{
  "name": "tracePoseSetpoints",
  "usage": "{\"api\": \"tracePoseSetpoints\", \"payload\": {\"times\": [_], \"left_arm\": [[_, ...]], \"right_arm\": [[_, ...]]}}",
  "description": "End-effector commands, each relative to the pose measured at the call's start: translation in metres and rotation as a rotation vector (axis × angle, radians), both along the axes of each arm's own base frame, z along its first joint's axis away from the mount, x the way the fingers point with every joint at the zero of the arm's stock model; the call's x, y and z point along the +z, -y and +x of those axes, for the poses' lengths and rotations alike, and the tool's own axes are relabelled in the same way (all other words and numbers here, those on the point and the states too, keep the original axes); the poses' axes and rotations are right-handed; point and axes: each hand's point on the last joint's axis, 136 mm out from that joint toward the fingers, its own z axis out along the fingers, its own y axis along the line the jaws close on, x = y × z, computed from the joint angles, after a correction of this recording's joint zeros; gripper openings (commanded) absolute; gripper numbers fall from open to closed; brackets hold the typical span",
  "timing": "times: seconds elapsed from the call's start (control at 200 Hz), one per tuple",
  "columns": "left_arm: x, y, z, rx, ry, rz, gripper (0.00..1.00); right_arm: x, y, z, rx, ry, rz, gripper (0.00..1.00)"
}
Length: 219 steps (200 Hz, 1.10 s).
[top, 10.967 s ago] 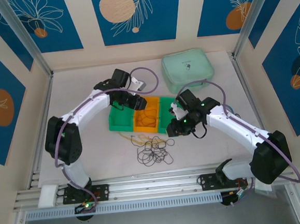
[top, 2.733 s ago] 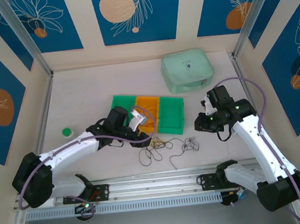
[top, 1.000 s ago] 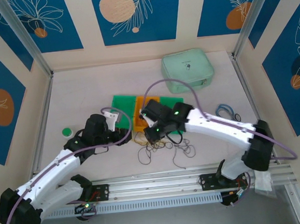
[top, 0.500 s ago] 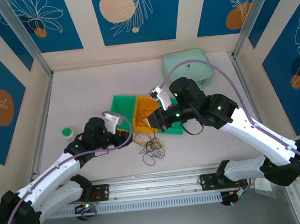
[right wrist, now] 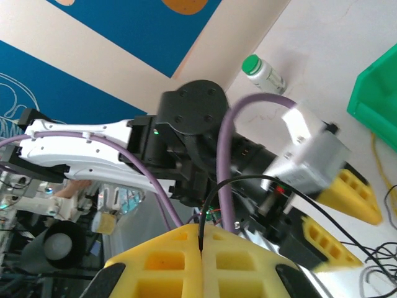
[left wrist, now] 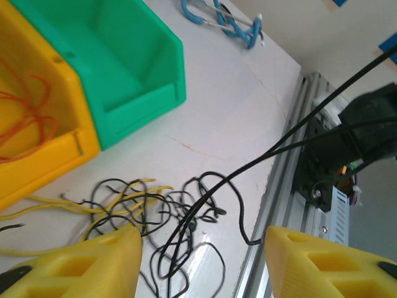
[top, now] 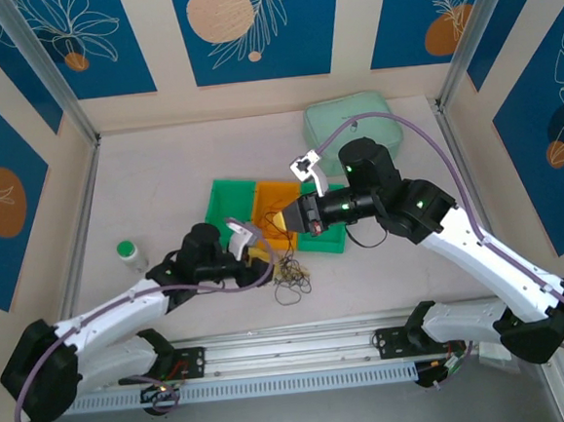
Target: Untangle the cables
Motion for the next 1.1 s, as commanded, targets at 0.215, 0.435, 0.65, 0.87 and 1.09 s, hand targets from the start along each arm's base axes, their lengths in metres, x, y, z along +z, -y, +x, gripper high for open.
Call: {"api": "tracePoseSetpoints", "payload": {"times": [0.215,0.435,0.65,0.87,1.09], "left_arm": [[0.016,0.045,0.001,-0.088,0.190,-0.013,0.56],[-0.018,0.052,0.013,-0.043,0.190,0.078,0.54],[-0.058,0.051,0.018,0.000,0.101,0.134,0.38],[-0.082,0.046,0.016,0.031,0.041,0.169,0.35],[-0.096,0.037,0.011,0.033,0.008,0.210,0.35]], "right_arm": [[0.002,0.002,-0.008,0.026,-0.072,0.067,0.00],[0.009,0.004,-0.013,0.043,-0.084,0.107,0.00],[0.038,0.032,-0.011,-0.027,-0.010,0.174,0.00],[0.060,0.074,-0.004,-0.190,0.100,0.202,0.00],[0.076,0.113,-0.001,-0.357,0.224,0.173,0.00]]}}
